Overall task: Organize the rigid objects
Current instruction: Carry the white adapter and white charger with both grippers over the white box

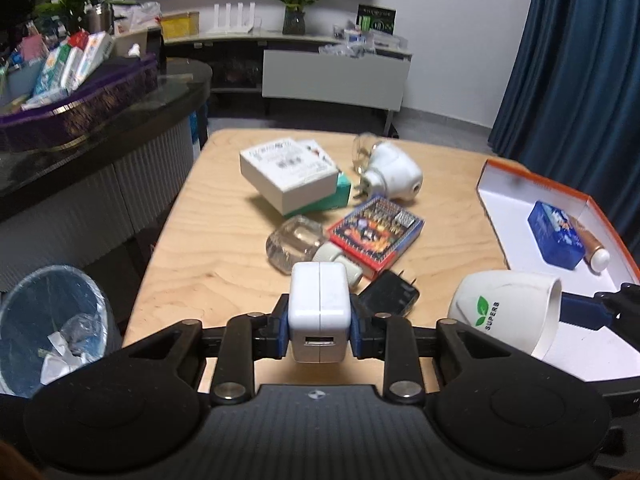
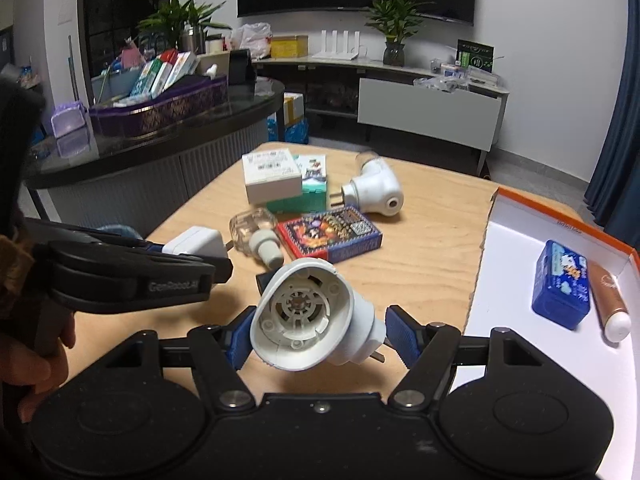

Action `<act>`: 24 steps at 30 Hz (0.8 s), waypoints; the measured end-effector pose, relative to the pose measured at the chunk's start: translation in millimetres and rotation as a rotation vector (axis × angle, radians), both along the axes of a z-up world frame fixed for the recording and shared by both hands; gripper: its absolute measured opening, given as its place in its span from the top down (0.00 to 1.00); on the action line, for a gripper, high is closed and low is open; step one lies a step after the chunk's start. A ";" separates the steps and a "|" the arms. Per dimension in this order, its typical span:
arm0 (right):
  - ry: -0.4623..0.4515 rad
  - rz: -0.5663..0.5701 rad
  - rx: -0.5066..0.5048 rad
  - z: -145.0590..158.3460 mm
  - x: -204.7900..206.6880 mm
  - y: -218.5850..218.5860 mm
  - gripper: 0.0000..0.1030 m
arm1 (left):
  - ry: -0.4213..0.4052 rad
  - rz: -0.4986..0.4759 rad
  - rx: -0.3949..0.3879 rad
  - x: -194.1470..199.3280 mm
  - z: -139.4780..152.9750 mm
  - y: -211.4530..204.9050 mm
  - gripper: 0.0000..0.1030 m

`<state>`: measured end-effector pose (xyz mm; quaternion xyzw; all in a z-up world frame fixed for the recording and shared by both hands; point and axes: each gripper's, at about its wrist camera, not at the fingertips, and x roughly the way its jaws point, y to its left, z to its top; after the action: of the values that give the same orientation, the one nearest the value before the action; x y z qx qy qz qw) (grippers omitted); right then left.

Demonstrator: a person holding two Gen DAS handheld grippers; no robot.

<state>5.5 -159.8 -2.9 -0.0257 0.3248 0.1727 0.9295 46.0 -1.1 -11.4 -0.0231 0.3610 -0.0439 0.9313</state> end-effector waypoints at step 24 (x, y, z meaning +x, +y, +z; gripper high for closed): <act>-0.054 -0.147 0.054 26.8 -41.2 -56.4 0.20 | -0.066 -0.093 -0.009 -35.7 30.9 -52.1 0.72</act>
<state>-35.7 -216.2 23.8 0.0189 0.2960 0.1118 0.9484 10.3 -53.2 19.5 -0.0092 0.3307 -0.0895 0.9394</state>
